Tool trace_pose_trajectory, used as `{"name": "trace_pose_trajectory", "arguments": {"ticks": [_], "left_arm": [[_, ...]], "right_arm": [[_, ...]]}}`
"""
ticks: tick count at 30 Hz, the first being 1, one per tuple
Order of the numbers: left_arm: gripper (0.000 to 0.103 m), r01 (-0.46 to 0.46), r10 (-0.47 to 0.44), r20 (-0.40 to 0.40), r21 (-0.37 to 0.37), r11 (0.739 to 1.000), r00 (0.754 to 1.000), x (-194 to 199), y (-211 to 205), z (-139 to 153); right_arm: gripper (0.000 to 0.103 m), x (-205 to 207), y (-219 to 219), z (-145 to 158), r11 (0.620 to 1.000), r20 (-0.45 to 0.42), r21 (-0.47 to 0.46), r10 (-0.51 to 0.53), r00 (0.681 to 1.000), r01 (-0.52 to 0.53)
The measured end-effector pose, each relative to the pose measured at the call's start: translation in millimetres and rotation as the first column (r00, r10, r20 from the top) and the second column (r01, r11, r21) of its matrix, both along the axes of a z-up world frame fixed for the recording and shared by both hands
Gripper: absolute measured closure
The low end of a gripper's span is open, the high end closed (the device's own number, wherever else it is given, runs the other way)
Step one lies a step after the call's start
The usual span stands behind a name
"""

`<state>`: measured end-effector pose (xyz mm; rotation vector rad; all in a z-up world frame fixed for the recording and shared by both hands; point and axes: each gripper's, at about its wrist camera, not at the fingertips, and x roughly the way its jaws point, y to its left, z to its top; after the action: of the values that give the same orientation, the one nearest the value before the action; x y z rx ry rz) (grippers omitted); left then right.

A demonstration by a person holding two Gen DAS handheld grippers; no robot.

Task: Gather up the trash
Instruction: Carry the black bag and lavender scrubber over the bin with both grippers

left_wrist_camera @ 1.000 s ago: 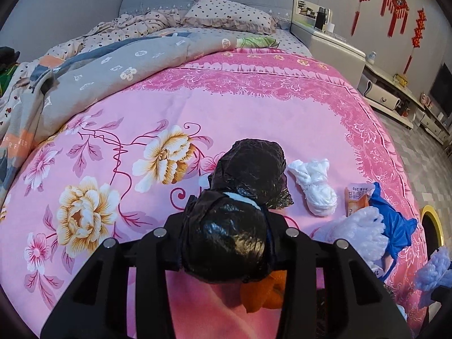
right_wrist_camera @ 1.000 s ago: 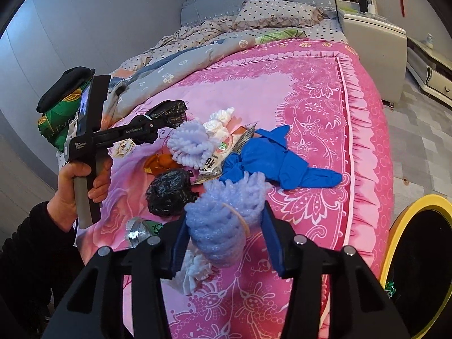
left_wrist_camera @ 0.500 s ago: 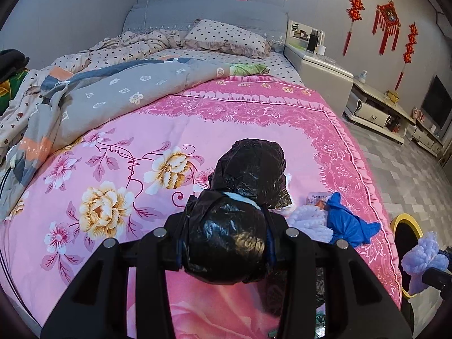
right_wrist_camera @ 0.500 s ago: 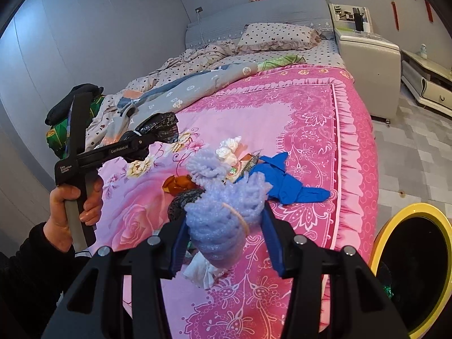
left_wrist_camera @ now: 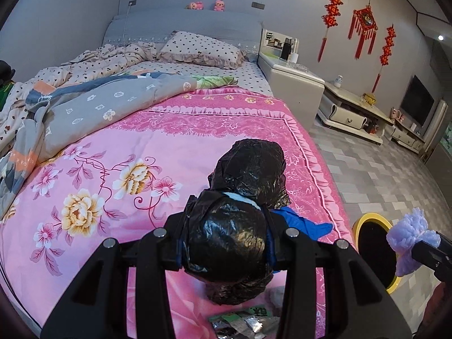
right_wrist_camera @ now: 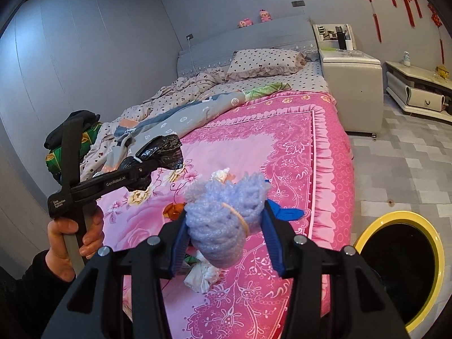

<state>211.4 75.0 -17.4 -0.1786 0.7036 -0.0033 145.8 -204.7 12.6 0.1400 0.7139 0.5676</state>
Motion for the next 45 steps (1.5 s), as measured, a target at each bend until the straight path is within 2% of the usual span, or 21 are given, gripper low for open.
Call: {"name": "trace_pose_trajectory", "arguments": {"ticks": [21,35,45], "left_arm": [[0.064,0.160,-0.158,0.060,-0.030,0.987,0.986,-19,-101,38],[0.064,0.295,-0.291,0.079,-0.045,0.954,0.954,-23,-185,53],[0.064,0.371,-0.367,0.062,-0.056,0.927,0.928,-19,-241,48]], "right_arm": [[0.058,-14,-80,30,0.985,0.071,0.075,-0.163,0.984,0.157],[0.058,-24,-140,37,0.953,0.094,0.102,-0.295,0.951,0.286],[0.058,-28,-182,38,0.921,0.093,0.112,-0.385,0.918,0.374]]}}
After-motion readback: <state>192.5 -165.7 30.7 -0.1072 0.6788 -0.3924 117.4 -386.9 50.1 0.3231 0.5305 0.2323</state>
